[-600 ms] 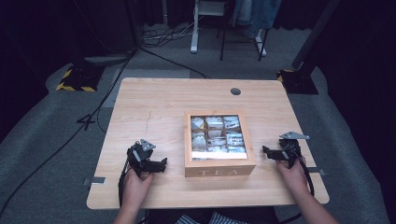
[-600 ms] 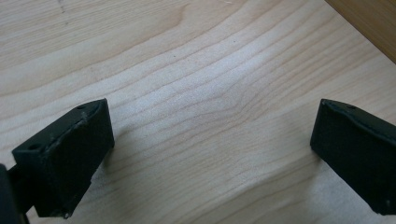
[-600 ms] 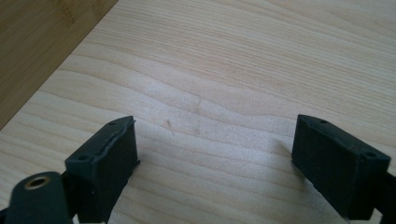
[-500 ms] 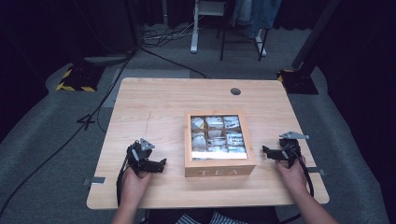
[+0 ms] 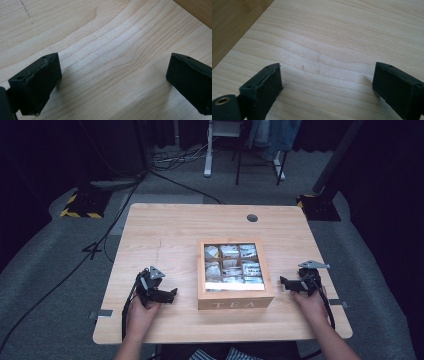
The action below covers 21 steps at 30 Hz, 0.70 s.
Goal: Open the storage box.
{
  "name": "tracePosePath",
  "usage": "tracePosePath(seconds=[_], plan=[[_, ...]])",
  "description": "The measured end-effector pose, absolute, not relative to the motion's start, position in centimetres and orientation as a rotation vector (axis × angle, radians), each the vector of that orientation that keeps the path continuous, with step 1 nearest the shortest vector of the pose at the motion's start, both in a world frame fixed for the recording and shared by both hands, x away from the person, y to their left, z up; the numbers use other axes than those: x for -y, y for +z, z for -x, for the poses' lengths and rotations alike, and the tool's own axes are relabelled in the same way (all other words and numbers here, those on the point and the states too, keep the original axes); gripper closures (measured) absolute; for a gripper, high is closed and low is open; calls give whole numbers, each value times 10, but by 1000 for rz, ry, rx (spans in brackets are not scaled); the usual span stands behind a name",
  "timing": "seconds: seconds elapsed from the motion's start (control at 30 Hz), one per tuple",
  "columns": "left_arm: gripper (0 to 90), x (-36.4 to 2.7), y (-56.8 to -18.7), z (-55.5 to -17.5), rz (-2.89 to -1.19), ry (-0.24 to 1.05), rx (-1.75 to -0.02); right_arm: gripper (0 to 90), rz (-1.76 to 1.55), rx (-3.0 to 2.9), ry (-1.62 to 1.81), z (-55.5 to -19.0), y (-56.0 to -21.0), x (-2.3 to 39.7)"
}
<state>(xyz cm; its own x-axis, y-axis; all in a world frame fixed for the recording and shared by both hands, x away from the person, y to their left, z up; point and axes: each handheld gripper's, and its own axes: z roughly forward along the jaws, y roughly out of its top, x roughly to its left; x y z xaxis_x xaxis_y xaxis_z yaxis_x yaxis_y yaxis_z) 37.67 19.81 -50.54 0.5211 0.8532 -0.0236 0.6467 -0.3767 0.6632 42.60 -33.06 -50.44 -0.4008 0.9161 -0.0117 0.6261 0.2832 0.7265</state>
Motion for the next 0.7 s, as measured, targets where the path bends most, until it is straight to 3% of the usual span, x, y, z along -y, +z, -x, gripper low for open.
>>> tracePosePath(seconds=[0.23,0.27,0.37,0.7], plan=[[5,-198,-505,-377,-2140,436,-1217,188,-1361,-2154,921,-423,-502,332],[5,-198,-505,-377,-2140,436,-1217,258,-1368,-2156,912,-421,-500,333],[5,-198,-505,-377,-2140,436,-1217,333,-1381,-2168,894,-420,-497,336],[6,-198,-506,-377,-2140,436,-1217,403,-1408,-2165,951,-409,-471,342]])
